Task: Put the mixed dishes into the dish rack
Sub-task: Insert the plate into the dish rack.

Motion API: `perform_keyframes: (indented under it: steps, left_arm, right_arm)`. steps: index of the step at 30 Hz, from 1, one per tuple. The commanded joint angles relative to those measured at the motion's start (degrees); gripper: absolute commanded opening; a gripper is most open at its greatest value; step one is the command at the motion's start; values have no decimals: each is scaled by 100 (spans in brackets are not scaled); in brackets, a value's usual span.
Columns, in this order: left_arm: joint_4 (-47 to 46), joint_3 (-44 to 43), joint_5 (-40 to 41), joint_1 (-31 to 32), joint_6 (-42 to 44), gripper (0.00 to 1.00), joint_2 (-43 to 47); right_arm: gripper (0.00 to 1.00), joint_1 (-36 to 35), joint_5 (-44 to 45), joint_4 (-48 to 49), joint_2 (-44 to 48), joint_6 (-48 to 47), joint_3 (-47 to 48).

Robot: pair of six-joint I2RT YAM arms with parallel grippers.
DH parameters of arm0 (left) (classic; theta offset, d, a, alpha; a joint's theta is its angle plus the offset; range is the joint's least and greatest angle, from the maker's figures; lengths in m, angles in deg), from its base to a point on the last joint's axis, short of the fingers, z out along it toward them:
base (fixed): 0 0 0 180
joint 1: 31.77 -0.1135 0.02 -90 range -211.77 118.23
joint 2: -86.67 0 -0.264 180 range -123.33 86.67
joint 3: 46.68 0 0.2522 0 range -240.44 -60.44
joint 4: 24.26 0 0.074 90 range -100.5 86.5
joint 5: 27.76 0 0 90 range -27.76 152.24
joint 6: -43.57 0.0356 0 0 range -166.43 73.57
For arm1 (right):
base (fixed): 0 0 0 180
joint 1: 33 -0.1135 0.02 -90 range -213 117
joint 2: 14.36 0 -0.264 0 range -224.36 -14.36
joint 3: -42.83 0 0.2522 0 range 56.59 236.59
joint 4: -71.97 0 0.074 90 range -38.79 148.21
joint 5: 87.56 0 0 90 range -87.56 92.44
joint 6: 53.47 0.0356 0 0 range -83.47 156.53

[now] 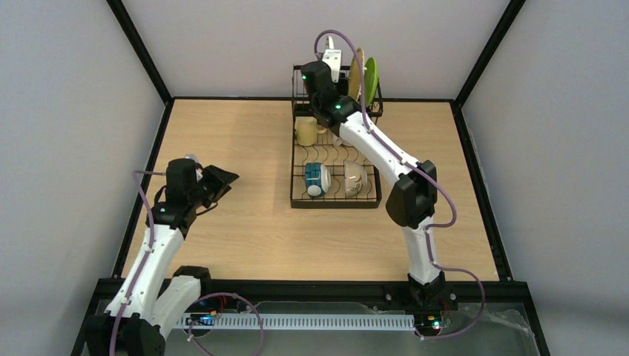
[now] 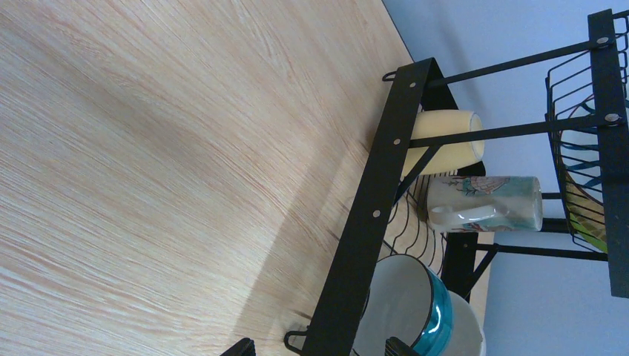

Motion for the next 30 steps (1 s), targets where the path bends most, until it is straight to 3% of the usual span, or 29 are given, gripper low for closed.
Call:
perform_keyframes:
  steps: [1, 30]
  left_arm:
    - [2, 93, 74, 42, -20, 99, 57]
    - [181, 53, 81, 91, -20, 99, 255]
  right_arm:
    - [78, 127, -42, -216, 232, 104, 247]
    - [81, 52, -239, -422, 651, 110, 525]
